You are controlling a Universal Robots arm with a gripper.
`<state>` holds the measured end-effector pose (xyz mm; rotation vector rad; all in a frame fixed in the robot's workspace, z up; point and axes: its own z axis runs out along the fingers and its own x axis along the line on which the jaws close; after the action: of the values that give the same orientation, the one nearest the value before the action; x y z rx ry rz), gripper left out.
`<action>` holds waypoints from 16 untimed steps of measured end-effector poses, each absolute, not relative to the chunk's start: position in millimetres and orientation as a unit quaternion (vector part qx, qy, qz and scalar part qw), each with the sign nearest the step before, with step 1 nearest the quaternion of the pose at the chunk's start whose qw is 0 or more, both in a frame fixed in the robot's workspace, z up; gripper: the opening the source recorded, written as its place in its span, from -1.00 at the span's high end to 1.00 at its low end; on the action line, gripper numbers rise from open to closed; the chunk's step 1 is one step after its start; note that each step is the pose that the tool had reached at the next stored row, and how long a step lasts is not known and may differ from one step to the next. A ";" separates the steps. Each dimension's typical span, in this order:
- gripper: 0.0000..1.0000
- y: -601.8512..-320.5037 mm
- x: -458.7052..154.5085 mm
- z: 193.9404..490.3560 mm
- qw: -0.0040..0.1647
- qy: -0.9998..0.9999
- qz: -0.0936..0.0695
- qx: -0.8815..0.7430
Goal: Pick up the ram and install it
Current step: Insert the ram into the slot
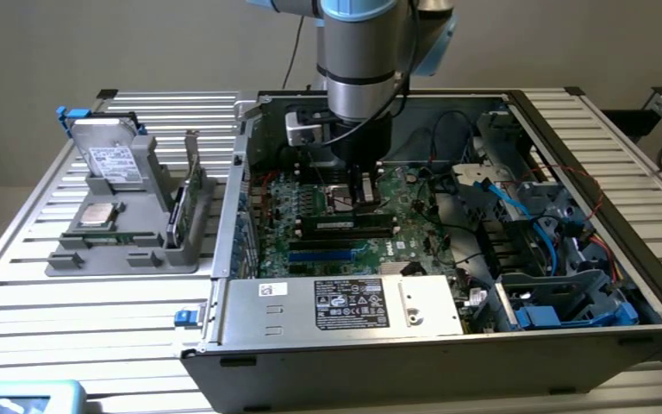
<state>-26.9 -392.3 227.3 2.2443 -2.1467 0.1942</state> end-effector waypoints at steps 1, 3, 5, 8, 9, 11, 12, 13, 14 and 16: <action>0.72 -392.3 -26.9 227.0 0.015 -0.690 0.062 0.721; 0.72 -392.3 -27.0 226.8 0.015 -0.690 0.063 0.721; 0.72 -392.3 -26.9 226.3 0.015 -0.690 0.063 0.721; 0.72 -392.3 -26.9 225.5 0.015 -0.690 0.063 0.721; 0.72 -392.3 -27.0 225.3 0.015 -0.690 0.063 0.721; 0.72 -392.3 -26.9 224.7 0.015 -0.690 0.063 0.721; 0.72 -392.3 -26.9 224.5 0.015 -0.690 0.063 0.721; 0.72 -392.3 -26.9 224.2 0.015 -0.690 0.063 0.721; 0.72 -392.3 -27.0 223.9 0.015 -0.690 0.063 0.721; 0.72 -392.3 -26.9 223.4 0.015 -0.690 0.063 0.721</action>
<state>-26.9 -392.3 223.4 2.2428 -2.1488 0.1952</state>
